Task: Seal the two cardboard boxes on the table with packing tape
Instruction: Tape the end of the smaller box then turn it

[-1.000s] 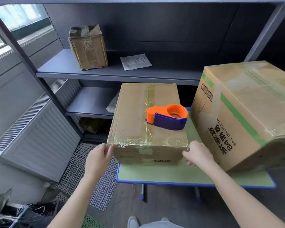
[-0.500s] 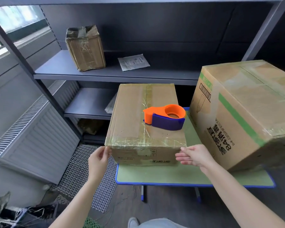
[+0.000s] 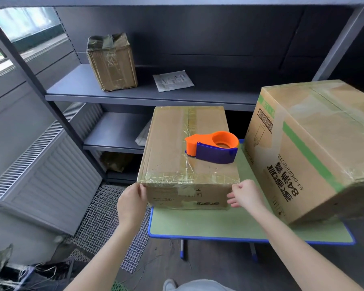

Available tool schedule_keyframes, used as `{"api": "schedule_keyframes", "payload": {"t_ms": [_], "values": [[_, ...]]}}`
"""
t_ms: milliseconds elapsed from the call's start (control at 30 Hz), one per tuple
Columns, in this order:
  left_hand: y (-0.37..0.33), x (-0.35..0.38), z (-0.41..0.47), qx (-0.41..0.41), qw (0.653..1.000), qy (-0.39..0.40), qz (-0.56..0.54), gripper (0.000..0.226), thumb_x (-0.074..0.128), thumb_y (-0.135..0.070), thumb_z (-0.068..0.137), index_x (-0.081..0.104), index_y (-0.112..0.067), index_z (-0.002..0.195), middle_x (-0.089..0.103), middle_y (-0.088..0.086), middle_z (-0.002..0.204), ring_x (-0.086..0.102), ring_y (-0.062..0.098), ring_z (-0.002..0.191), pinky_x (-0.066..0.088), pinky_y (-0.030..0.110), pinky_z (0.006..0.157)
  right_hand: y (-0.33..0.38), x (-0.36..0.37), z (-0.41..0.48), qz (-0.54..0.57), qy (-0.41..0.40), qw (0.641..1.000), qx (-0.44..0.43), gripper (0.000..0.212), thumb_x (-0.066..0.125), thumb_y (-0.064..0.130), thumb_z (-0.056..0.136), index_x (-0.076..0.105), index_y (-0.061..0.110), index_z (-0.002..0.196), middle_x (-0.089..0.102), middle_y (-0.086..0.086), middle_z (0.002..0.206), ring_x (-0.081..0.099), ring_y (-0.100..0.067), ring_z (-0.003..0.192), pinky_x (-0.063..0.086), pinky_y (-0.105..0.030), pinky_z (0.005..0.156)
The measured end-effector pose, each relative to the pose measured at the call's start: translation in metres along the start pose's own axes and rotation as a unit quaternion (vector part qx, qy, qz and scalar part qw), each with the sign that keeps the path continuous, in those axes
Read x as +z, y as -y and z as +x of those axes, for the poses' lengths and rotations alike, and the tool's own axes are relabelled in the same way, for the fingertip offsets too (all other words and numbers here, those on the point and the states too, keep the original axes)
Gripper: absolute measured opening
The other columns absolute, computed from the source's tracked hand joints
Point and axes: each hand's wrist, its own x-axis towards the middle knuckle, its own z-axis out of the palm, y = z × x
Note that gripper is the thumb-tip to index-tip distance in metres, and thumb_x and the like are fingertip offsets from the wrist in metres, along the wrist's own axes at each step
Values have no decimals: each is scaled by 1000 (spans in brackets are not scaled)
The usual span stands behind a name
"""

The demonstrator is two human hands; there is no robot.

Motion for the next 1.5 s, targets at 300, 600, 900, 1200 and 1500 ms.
{"api": "schedule_keyframes", "payload": {"t_ms": [300, 600, 900, 1200, 1500], "values": [[17, -31, 18, 290, 956, -46, 23, 30, 45, -23, 85, 68, -3, 81, 68, 3, 79, 62, 19, 72, 51, 29, 67, 3, -7, -6, -304, -167, 904, -249, 28, 47, 28, 96, 56, 14, 73, 55, 4, 63, 51, -11, 56, 39, -23, 50], [20, -42, 53, 378, 908, 91, 155, 68, 85, -18, 61, 61, -1, 122, 59, 9, 127, 60, 30, 112, 50, 47, 90, -12, -56, 48, -399, 109, 848, -333, 83, 64, 21, 86, 9, 38, 146, -11, 22, 147, -6, -4, 140, 18, -33, 115], [17, -30, 47, 327, 935, 127, 54, 50, 64, -14, 88, 48, -6, 134, 41, -1, 142, 40, 14, 131, 36, 26, 106, -10, -55, 67, -319, 140, 890, -294, 69, 66, 13, 84, 34, 37, 140, 13, 26, 144, 9, 0, 140, 21, -35, 115], [3, -34, 38, 326, 936, 107, 75, 84, 15, -62, 92, 61, 2, 120, 57, 11, 128, 56, 28, 117, 48, 43, 93, -7, -54, 59, -312, 138, 893, -295, 62, 61, 16, 88, 33, 34, 141, 16, 18, 151, 7, -3, 141, 22, -34, 115], [-37, 3, 31, 425, 867, 130, 226, 66, 33, -48, 93, 22, -9, 144, 18, 6, 152, 17, 31, 140, 0, 33, 117, -12, -27, 40, -319, 10, 878, -357, 56, 42, 41, 96, 21, 27, 146, 2, 22, 145, 14, -1, 140, 29, -23, 107]]}}
